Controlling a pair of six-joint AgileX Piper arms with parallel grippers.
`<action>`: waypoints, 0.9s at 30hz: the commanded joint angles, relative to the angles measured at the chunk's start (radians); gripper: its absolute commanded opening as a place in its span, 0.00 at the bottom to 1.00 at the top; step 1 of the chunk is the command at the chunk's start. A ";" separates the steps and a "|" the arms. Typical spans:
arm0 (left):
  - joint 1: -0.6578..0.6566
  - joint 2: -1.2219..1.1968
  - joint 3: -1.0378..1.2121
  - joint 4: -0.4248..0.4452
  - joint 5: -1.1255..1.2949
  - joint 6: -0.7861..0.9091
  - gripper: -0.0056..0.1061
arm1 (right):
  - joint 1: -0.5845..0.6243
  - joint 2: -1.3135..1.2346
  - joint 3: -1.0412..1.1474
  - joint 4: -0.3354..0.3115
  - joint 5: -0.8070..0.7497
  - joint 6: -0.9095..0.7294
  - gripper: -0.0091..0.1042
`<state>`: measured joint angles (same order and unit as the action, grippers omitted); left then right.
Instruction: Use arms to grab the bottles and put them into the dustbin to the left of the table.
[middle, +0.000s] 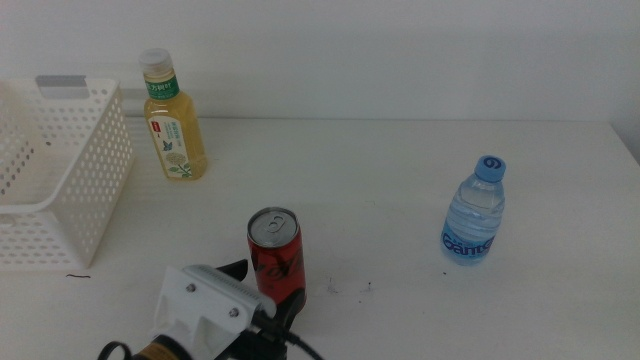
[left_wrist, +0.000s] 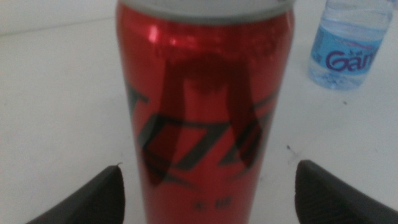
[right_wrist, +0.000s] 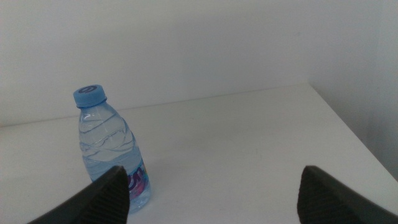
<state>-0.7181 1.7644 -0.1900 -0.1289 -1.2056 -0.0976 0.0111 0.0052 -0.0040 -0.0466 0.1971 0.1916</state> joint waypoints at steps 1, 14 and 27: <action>0.001 0.020 -0.029 -0.014 -0.016 -0.012 0.89 | -0.005 -0.005 0.004 -0.003 -0.011 -0.006 0.89; 0.001 0.136 -0.160 -0.074 -0.016 -0.016 0.89 | -0.005 -0.005 0.004 -0.003 -0.011 -0.006 0.89; 0.001 0.184 -0.193 -0.108 -0.016 -0.039 0.89 | -0.005 -0.005 0.004 -0.003 -0.011 -0.006 0.89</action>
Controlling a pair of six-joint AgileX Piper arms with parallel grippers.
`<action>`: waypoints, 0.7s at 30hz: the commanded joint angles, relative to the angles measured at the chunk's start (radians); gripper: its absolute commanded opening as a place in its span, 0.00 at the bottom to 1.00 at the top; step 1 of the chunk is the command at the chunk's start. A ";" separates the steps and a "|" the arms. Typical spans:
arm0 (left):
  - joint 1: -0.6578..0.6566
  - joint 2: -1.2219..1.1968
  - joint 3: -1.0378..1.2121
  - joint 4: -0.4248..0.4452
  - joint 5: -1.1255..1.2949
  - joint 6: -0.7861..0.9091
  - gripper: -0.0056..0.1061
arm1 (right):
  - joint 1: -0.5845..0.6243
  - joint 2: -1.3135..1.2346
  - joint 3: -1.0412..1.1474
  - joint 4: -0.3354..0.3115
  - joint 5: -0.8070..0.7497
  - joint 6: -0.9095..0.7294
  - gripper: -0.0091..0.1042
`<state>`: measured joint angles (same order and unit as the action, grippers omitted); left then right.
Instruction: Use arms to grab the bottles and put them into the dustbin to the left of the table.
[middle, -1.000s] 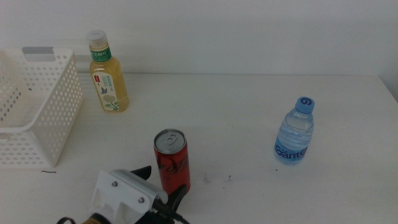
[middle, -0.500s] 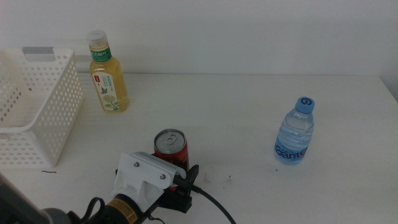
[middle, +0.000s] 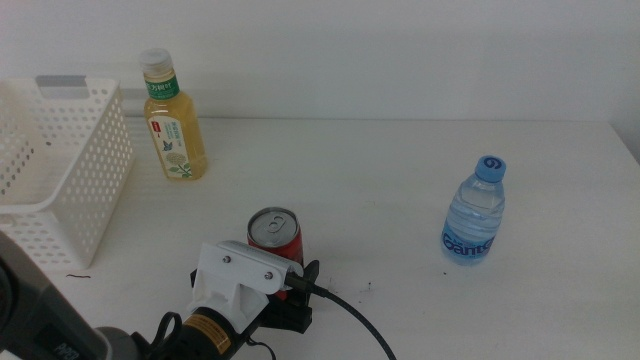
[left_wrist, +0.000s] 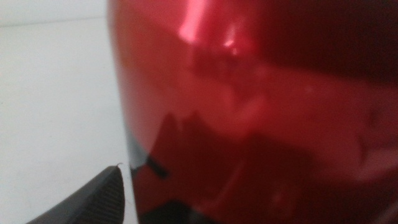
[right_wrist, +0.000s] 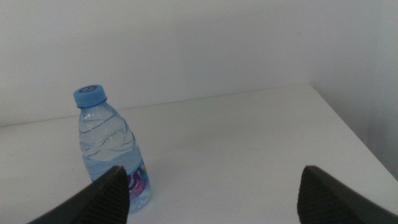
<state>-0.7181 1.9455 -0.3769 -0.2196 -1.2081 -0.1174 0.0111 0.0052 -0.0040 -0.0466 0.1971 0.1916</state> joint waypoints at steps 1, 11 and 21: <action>0.001 0.003 -0.006 -0.017 -0.013 -0.019 0.89 | -0.005 -0.005 0.004 -0.003 -0.011 -0.006 0.89; 0.001 0.003 -0.006 0.000 -0.013 -0.011 0.60 | -0.005 -0.005 0.004 -0.003 -0.011 -0.006 0.89; 0.001 -0.183 0.028 0.020 -0.001 -0.046 0.12 | -0.005 -0.005 0.004 -0.003 -0.011 -0.006 0.89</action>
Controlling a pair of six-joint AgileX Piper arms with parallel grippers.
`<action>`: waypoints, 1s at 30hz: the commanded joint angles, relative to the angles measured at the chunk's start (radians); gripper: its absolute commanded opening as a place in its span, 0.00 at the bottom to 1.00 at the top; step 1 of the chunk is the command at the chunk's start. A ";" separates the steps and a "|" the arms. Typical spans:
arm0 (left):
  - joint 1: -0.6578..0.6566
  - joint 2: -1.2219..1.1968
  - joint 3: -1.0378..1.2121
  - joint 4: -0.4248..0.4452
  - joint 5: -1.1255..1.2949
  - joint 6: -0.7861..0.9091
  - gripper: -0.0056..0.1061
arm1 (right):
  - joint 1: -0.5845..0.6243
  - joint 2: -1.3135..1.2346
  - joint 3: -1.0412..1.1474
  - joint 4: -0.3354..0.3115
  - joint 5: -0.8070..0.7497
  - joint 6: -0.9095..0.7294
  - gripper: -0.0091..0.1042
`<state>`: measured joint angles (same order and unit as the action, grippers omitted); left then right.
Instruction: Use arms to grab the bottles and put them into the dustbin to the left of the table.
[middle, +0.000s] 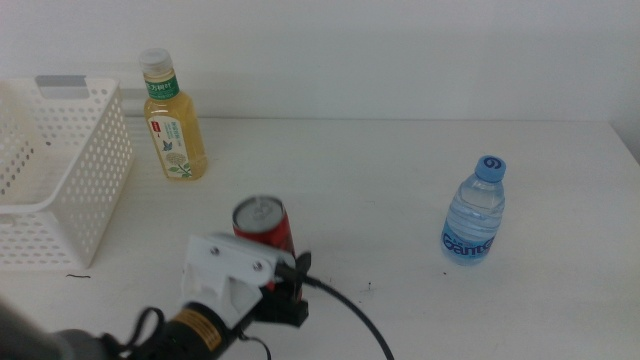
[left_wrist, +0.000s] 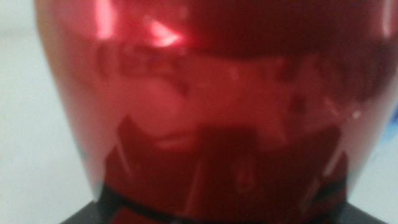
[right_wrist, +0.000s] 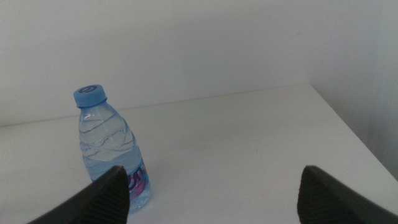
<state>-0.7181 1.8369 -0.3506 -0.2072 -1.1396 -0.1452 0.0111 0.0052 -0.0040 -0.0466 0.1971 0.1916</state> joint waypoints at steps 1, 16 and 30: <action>0.001 -0.122 0.000 0.006 -0.016 -0.016 0.12 | -0.005 -0.005 0.004 -0.003 -0.011 -0.006 0.89; 0.149 -0.517 -0.447 -0.011 1.181 0.198 0.12 | -0.005 -0.005 0.004 -0.003 -0.011 -0.006 0.89; 0.715 -0.342 -1.050 -0.015 2.068 0.485 0.12 | -0.005 -0.005 0.004 -0.003 -0.011 -0.006 0.89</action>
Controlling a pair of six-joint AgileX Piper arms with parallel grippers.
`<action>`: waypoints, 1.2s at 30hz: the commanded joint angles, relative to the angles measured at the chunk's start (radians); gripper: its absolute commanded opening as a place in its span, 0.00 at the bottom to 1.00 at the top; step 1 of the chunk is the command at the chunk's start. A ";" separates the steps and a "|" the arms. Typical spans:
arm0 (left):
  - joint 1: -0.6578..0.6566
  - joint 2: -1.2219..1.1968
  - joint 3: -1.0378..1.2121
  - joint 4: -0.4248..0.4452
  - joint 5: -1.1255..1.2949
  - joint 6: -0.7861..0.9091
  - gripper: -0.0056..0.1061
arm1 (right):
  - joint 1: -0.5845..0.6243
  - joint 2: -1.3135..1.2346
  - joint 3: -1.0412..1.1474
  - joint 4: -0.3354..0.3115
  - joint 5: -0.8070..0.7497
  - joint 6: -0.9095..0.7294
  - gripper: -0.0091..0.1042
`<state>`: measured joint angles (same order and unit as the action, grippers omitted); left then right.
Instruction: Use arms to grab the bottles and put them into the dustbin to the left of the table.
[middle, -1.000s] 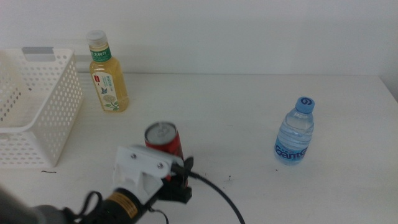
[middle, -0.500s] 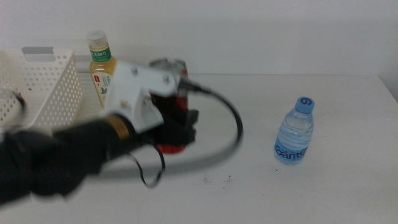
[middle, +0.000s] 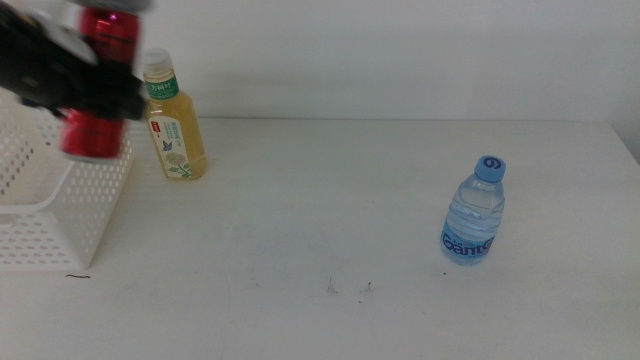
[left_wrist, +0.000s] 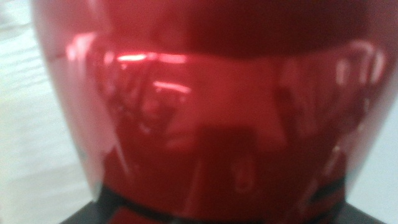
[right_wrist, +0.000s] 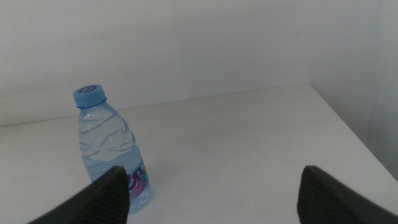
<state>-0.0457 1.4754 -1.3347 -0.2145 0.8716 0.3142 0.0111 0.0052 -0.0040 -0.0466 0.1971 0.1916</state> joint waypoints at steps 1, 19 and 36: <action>0.075 0.041 -0.105 -0.008 0.094 0.031 0.12 | -0.005 -0.005 0.004 -0.003 -0.011 -0.006 0.89; 0.340 0.392 -0.304 0.028 0.152 0.115 0.12 | -0.005 -0.005 0.004 -0.003 -0.011 -0.006 0.89; 0.335 0.562 -0.304 0.022 0.064 0.135 0.69 | -0.005 -0.005 0.004 -0.003 -0.011 -0.006 0.89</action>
<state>0.2890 2.0498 -1.6250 -0.1846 0.9642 0.4454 0.0111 0.0052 -0.0040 -0.0466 0.1971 0.1916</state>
